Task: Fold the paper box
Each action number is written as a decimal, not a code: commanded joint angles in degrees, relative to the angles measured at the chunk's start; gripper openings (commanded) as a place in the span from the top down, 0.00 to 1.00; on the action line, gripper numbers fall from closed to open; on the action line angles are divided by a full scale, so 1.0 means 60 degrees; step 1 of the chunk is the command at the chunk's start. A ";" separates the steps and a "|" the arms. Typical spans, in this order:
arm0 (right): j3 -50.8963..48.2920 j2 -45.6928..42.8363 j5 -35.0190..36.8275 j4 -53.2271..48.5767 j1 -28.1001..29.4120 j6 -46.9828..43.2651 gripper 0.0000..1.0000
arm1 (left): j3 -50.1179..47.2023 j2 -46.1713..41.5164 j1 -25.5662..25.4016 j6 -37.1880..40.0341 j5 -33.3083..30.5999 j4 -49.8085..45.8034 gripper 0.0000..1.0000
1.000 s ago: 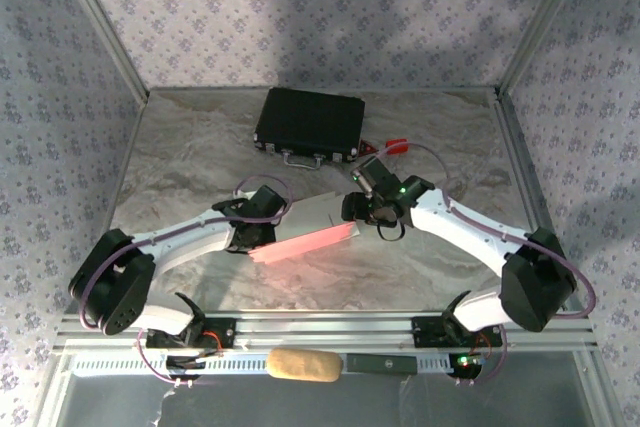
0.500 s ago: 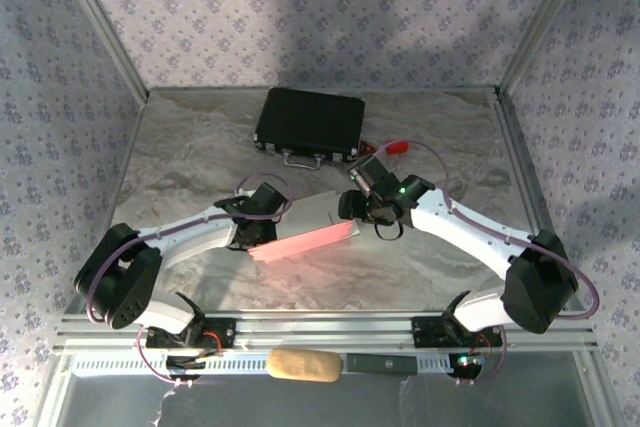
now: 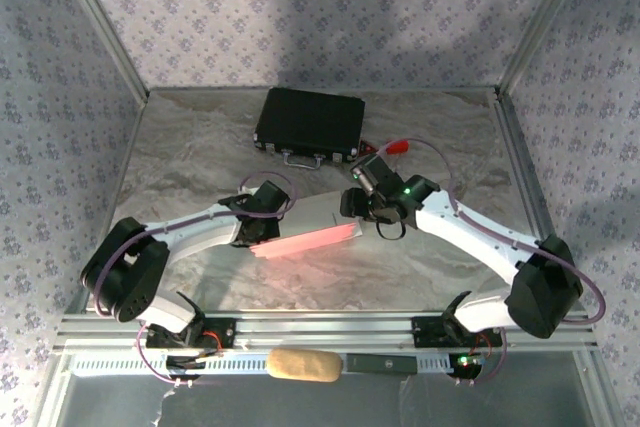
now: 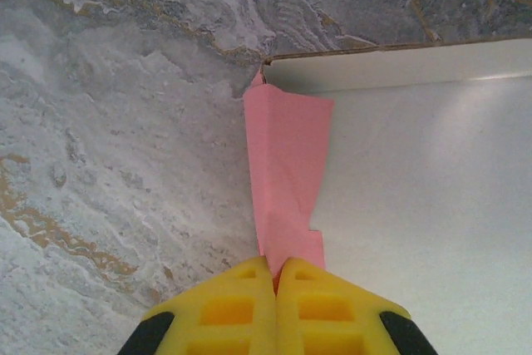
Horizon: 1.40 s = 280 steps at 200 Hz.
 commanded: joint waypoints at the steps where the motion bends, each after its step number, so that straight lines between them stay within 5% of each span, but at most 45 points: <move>1: 0.0036 -0.0354 0.0341 -0.0314 -0.0004 0.0203 0.35 | -0.0179 0.0025 0.0012 0.0104 0.0032 -0.0528 1.00; 66: -0.0868 -0.2622 0.1360 0.0204 -0.0010 0.0285 0.38 | 0.0605 -0.3139 -0.1549 0.1298 -0.2551 -0.1080 1.00; 161: -0.0717 -0.4652 0.2196 0.0140 0.0045 -0.0204 0.38 | 0.0216 -0.5763 -0.1946 0.4426 -0.3478 0.0044 1.00; 230: -0.0788 -0.5188 0.2135 0.0148 0.0166 0.0447 0.36 | -0.2377 -0.9303 -0.1879 0.6698 -0.1963 0.3369 1.00; 280: -0.0116 -0.4962 0.2341 0.0093 0.0603 0.2187 0.34 | -0.2846 -0.9834 -0.1474 0.6683 -0.1296 0.3703 1.00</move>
